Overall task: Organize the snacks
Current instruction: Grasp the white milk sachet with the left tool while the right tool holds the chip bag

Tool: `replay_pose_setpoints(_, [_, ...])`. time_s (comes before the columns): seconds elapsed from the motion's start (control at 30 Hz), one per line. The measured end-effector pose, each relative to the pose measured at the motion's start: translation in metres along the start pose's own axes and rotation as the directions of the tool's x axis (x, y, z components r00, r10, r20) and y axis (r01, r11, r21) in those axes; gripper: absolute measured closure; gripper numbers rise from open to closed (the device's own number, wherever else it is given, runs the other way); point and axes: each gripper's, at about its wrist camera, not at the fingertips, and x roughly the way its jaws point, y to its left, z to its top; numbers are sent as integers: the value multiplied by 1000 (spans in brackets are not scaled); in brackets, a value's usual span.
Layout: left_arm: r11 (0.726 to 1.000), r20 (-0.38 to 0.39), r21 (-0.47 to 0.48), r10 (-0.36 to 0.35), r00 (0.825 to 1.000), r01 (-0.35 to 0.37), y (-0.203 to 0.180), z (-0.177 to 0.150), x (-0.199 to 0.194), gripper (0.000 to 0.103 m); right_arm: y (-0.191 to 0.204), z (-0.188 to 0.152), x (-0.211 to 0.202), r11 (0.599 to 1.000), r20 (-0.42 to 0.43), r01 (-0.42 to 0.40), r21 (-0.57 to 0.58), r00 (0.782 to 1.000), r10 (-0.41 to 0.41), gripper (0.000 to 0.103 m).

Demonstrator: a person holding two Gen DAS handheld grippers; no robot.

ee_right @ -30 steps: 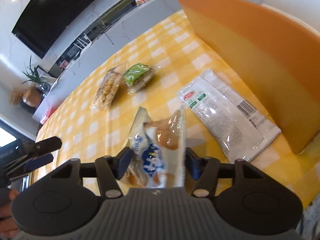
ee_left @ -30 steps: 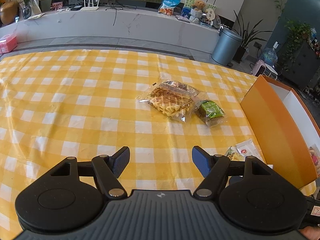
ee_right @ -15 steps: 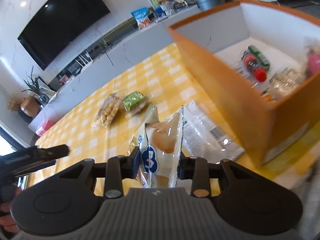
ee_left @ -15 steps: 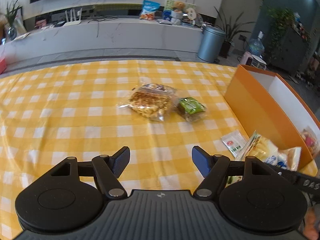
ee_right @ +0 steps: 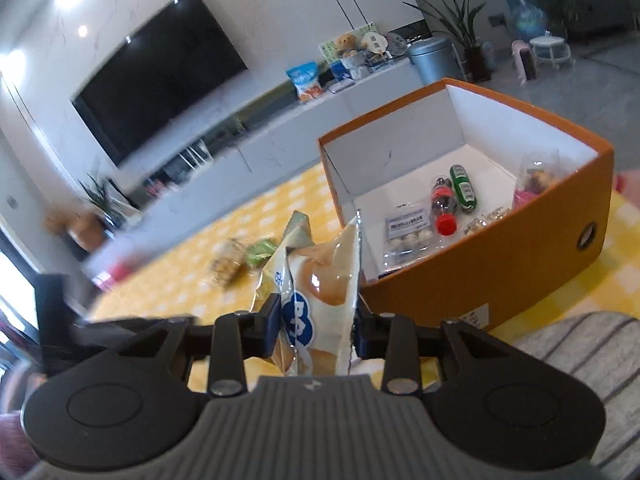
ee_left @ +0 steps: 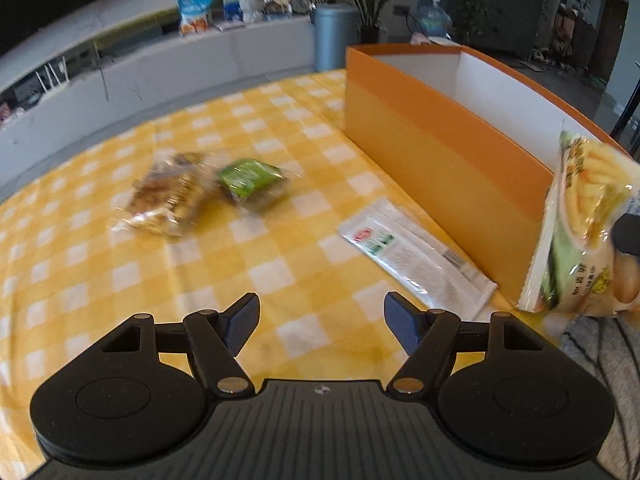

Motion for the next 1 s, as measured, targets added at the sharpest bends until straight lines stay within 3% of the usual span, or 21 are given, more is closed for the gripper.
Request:
replay_pose_setpoints(0.17, [998, -32, -41, -46, 998, 44, -18, 7, 16, 19, -9, 5, -18, 1000, 67, 8, 1, 998, -8, 69])
replay_pose_setpoints(0.37, [981, -85, -164, -114, 990, 99, -37, 21, 36, 19, -38, 20, -48, 990, 219, 106, 88, 968, -123, 69])
replay_pose_setpoints(0.53, [975, -92, -195, -122, 988, 103, -60, 32, 50, 22, -55, 24, -53, 982, 247, 123, 144, 956, -156, 69])
replay_pose_setpoints(0.67, [970, -151, -242, -5, 988, -32, -62, 36, 67, 24, -59, 23, -47, 981, 234, 108, 162, 961, -145, 69])
replay_pose_setpoints(0.77, [952, -151, -300, 8, 988, -54, -55, 37, 76, 26, -57, 21, -43, 984, 227, 91, 154, 966, -125, 69])
replay_pose_setpoints(0.83, [954, -122, -287, 51, 991, -85, -53, 38, 79, 22, -56, 20, -40, 985, 217, 81, 150, 970, -113, 69])
replay_pose_setpoints(1.0, [962, -71, -260, 63, 995, -79, -49, 39, 83, 19, -48, 16, -38, 989, 207, 70, 132, 974, -96, 69])
